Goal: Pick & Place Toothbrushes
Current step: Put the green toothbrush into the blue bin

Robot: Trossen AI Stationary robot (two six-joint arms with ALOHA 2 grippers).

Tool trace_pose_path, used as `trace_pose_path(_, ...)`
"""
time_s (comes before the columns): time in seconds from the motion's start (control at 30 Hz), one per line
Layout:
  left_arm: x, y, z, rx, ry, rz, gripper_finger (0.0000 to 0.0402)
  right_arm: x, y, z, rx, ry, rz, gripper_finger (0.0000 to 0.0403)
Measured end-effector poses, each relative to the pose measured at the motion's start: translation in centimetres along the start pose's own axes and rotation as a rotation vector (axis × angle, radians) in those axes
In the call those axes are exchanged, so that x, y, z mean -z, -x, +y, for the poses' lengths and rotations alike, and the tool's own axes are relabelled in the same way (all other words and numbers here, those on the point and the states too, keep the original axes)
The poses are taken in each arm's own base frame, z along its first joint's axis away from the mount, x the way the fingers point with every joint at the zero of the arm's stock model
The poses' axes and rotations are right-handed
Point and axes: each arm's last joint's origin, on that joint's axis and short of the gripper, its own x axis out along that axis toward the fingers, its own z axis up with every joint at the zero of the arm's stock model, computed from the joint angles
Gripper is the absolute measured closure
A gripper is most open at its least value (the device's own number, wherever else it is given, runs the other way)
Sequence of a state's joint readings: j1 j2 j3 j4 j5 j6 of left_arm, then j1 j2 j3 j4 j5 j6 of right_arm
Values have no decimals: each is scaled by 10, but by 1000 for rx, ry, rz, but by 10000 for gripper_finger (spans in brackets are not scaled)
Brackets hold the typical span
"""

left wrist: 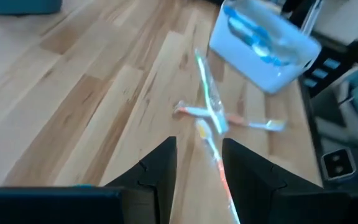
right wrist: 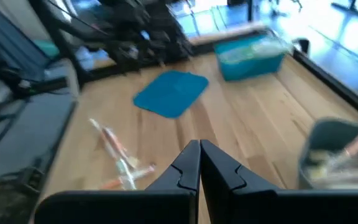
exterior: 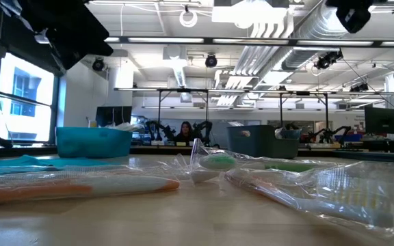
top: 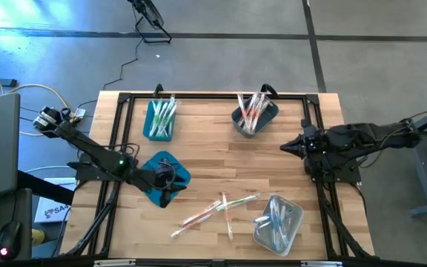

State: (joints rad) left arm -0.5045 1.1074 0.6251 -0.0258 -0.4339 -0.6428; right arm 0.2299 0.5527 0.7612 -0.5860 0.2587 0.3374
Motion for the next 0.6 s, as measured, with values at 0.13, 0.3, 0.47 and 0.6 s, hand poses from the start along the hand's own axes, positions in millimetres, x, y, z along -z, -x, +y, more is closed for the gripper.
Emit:
trace_pose_path(0.13, -8, -1, -7, -42, -51, 56, 275, 8, -5, -3, 79, 11, 1, 400)
trace_pose_path(0.3, -19, 2, -13, -44, -50, 55, 275, 8, -10, -2, 73, 64, -56, 400)
trace_pose_path(0.47, -25, 3, -16, -25, -53, 30, 275, 4, -10, 0, 41, 115, -105, 400)
trace_pose_path(0.6, -24, 3, -16, -26, -48, 33, 275, 4, -6, -1, 24, 165, -123, 400)
